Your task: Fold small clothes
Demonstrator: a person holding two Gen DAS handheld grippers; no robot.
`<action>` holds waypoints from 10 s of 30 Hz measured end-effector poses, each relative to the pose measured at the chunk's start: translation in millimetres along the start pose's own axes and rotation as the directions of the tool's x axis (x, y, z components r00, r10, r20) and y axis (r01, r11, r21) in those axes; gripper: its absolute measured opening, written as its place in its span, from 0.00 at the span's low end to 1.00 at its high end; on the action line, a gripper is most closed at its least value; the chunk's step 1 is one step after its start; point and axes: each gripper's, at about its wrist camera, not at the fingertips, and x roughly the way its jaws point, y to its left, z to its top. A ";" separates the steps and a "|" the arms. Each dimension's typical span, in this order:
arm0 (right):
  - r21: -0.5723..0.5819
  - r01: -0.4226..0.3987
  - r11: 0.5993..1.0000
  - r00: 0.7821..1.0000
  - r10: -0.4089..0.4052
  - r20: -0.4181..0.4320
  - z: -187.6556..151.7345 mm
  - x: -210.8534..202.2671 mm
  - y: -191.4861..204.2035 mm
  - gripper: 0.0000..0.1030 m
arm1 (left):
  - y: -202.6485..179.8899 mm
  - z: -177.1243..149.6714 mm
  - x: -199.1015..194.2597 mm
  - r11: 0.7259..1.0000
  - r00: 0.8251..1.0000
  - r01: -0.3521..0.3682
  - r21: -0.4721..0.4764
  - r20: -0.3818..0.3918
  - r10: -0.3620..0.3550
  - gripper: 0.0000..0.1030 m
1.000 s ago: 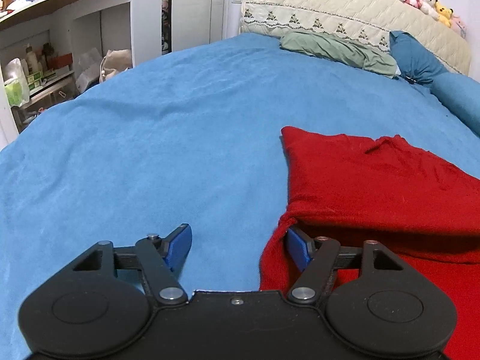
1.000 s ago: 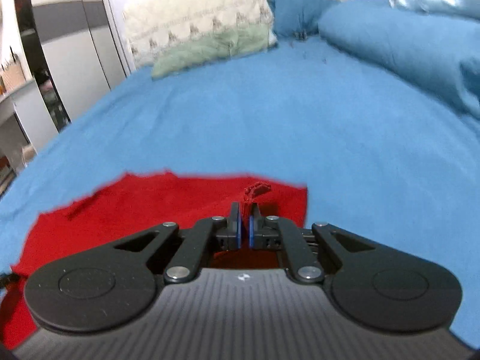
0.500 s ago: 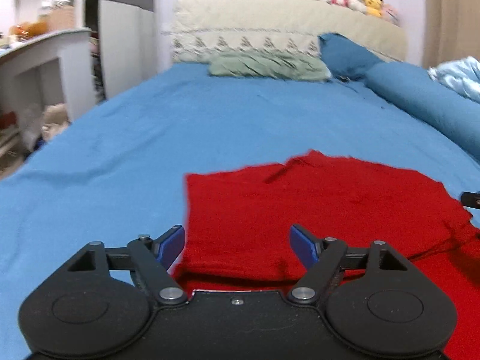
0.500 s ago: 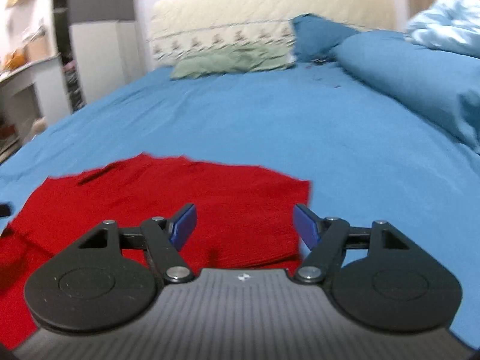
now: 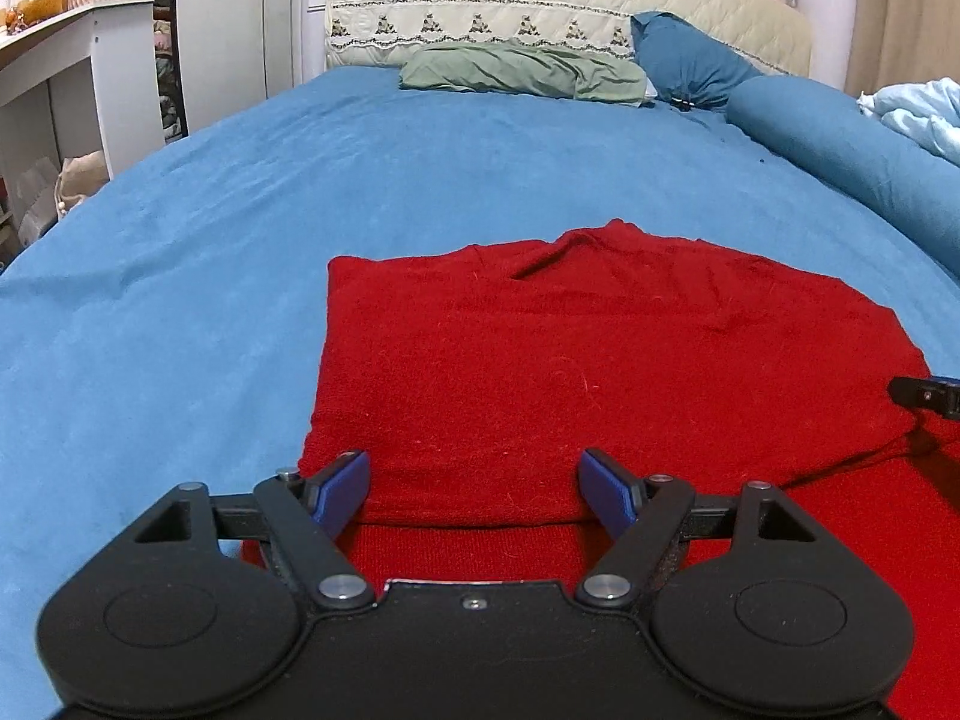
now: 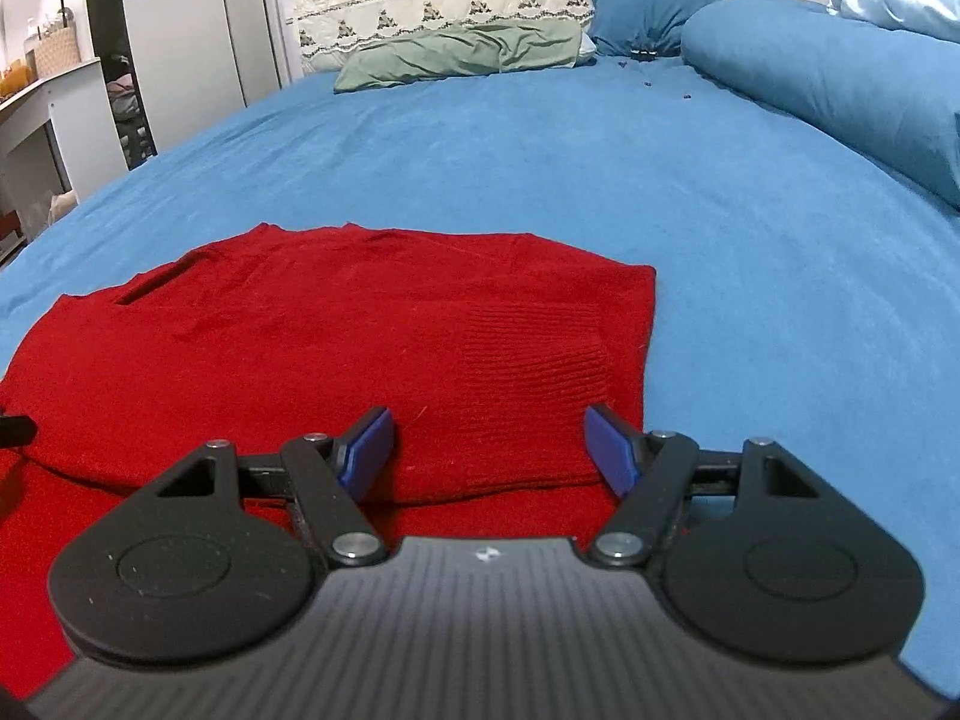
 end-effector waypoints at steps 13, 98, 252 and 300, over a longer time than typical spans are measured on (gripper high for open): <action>0.027 -0.087 0.996 0.991 0.083 0.103 39.9 -138.5 -8.5 0.88 | -26.9 27.1 -132.1 0.998 0.998 -0.040 0.051 0.060 0.037 0.80; 0.324 -0.216 0.921 0.974 0.180 0.138 94.8 -248.2 -57.9 0.19 | 25.5 107.2 -173.3 0.964 0.986 0.060 -0.261 0.167 -0.017 0.06; -0.170 -0.134 0.976 0.991 0.133 -0.021 -56.5 -95.4 165.3 0.87 | 57.4 -15.6 -77.8 0.986 0.998 0.044 -0.162 -0.034 -0.050 1.00; 0.222 -0.402 0.889 0.864 0.448 -0.229 70.4 24.0 143.3 0.36 | 79.2 82.2 30.4 0.948 0.946 0.255 -0.190 -0.154 -0.286 0.27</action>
